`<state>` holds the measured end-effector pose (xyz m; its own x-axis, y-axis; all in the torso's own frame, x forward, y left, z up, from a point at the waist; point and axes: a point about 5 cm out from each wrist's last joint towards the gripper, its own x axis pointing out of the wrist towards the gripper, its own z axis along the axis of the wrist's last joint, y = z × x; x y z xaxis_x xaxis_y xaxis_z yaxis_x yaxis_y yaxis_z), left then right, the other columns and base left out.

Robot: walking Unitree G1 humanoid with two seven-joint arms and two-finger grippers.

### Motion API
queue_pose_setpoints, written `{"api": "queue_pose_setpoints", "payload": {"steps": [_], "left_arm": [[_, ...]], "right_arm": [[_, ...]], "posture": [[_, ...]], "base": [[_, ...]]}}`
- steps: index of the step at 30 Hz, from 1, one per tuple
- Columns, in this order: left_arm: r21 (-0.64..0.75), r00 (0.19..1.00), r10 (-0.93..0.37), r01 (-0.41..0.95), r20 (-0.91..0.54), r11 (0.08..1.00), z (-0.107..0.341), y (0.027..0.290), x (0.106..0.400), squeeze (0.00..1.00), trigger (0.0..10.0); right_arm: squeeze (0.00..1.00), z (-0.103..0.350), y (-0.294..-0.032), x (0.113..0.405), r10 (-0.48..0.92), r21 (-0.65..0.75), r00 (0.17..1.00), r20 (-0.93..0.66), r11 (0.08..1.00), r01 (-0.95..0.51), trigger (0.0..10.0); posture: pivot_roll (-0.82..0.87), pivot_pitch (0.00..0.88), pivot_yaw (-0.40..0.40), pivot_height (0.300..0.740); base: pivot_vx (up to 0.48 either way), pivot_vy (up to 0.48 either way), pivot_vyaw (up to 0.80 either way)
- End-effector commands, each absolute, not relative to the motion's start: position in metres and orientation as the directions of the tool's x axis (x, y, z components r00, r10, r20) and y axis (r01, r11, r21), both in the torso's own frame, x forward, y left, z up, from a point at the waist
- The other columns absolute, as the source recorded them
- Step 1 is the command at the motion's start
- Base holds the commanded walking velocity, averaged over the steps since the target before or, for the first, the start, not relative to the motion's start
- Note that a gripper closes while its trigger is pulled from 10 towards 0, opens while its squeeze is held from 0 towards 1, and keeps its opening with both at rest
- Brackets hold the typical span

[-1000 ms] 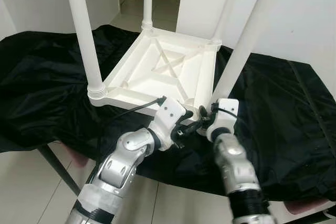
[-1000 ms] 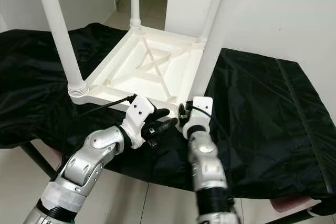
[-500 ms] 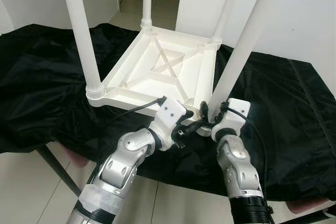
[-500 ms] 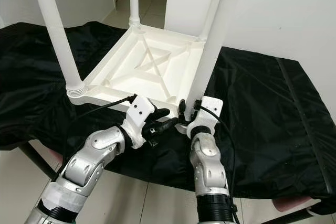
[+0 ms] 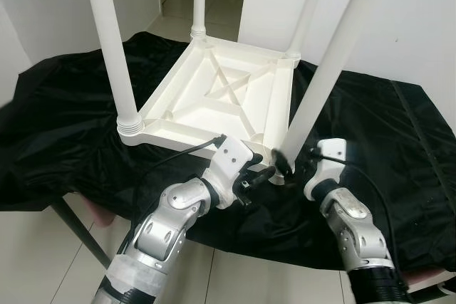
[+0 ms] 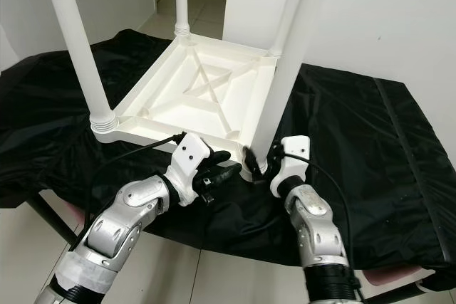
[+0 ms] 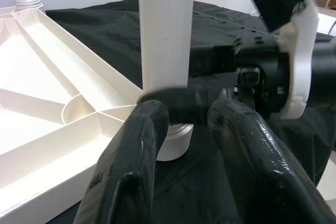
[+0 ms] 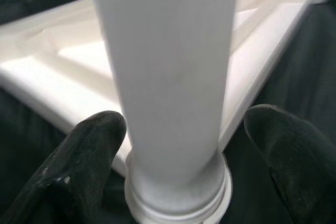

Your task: Building children table

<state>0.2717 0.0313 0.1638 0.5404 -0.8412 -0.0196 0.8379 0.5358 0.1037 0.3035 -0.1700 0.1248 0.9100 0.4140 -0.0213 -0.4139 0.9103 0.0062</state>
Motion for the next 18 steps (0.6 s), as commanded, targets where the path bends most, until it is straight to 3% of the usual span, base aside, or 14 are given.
{"api": "queue_pose_setpoints", "payload": {"steps": [1, 12, 13, 14, 15, 16, 18], "left_arm": [[0.111, 0.543, -0.840, 0.836, -0.027, 0.537, 0.165, 0.030, 0.272, 0.00, 10.0], [0.112, 0.544, -0.838, 0.835, -0.028, 0.538, 0.166, 0.029, 0.271, 0.00, 10.0], [0.115, 0.548, -0.836, 0.832, -0.027, 0.542, 0.166, 0.030, 0.271, 0.00, 10.0], [0.116, 0.553, -0.833, 0.829, -0.026, 0.547, 0.167, 0.031, 0.271, 0.00, 10.0], [0.118, 0.556, -0.831, 0.827, -0.025, 0.550, 0.167, 0.031, 0.272, 0.00, 10.0], [0.116, 0.561, -0.827, 0.823, -0.023, 0.555, 0.167, 0.033, 0.271, 0.00, 10.0], [0.114, 0.573, -0.819, 0.816, -0.023, 0.567, 0.167, 0.035, 0.272, 0.00, 10.0]], "right_arm": [[0.00, 0.126, -0.168, 0.308, 0.474, -0.032, 0.880, -0.026, 0.880, -0.474, 10.0], [0.00, 0.126, -0.165, 0.339, 0.612, -0.117, 0.783, -0.113, 0.774, -0.622, 10.0], [0.00, 0.124, -0.165, 0.341, 0.618, -0.123, 0.776, -0.126, 0.767, -0.630, 4.3], [0.00, 0.123, -0.164, 0.342, 0.624, -0.130, 0.770, -0.136, 0.759, -0.638, 0.9], [0.00, 0.123, -0.164, 0.343, 0.629, -0.135, 0.765, -0.142, 0.753, -0.644, 0.9], [0.00, 0.122, -0.165, 0.343, 0.637, -0.127, 0.757, -0.146, 0.746, -0.653, 0.0], [0.00, 0.120, -0.166, 0.342, 0.650, -0.118, 0.744, -0.155, 0.736, -0.667, 0.0]], "posture": [[-0.02, 0.000, -0.089, 0.740], [0.00, 0.000, -0.091, 0.740], [0.02, 0.000, -0.100, 0.740], [0.02, 0.000, -0.100, 0.740], [0.02, 0.000, -0.100, 0.740], [0.03, 0.000, -0.108, 0.740], [0.03, 0.000, -0.114, 0.740]], "base": [[0.000, 0.000, 0.00], [0.000, 0.000, 0.00], [0.000, 0.000, 0.00], [0.000, 0.000, 0.00], [0.000, 0.000, 0.00], [0.000, 0.000, 0.00], [0.000, 0.000, 0.00]]}}
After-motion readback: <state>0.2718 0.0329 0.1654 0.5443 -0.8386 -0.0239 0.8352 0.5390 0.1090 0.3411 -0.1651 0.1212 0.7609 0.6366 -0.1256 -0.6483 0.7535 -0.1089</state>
